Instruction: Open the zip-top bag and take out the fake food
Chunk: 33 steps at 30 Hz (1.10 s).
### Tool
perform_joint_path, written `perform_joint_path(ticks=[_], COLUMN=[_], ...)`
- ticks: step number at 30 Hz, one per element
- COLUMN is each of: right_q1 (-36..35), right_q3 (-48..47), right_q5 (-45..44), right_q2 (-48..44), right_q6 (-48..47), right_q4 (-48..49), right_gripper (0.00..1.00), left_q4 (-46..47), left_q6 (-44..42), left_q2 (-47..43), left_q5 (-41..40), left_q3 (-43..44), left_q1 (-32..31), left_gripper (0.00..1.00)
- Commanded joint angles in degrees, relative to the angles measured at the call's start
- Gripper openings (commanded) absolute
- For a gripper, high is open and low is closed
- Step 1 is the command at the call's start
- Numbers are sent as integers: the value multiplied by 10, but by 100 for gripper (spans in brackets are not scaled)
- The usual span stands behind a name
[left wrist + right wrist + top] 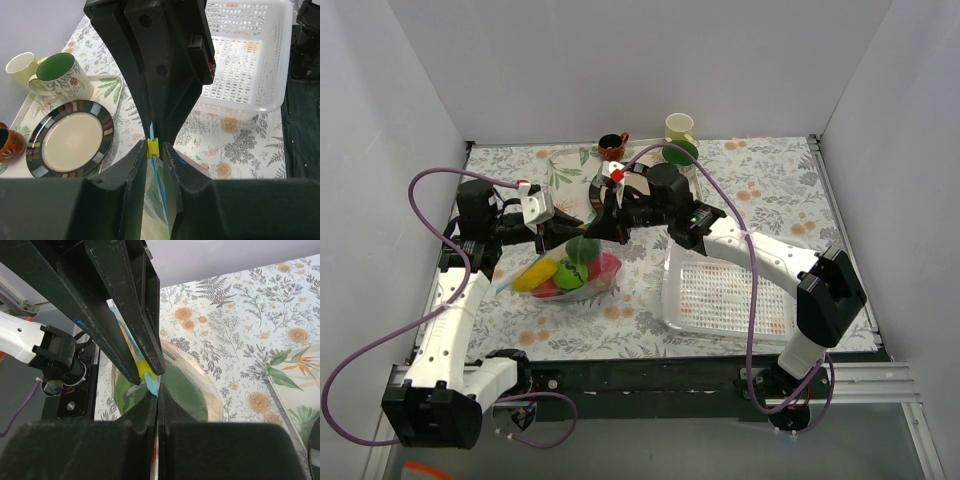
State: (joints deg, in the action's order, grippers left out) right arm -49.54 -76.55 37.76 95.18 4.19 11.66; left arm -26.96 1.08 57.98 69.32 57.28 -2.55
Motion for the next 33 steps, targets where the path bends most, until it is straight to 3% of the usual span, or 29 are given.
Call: perform_joint_path(ticks=[1,7,16,21,33], right_q1=[-2,-3,18,64,138], right_q3=[-42,-48,-55,-26,52], right_q5=[19,21,8,7,-64], right_q2=[-15,-13,-29,-47,-89], right_q6=[6,6,-6,35,87], right_q4=[28,28,13,72,144], right_gripper=[1,1,1,1,1], left_q4=[3,3,-65,-143,-143], left_q6=[3,7,-51,-87,-102], left_q2=[0,-3,-3,9,-4], left_q5=[22,13,-71,-115,-160], left_q3=[22,10,11,28,-2], left_q1=[-2,-1,-2,0,10], left_gripper=[16,0,0,0,0])
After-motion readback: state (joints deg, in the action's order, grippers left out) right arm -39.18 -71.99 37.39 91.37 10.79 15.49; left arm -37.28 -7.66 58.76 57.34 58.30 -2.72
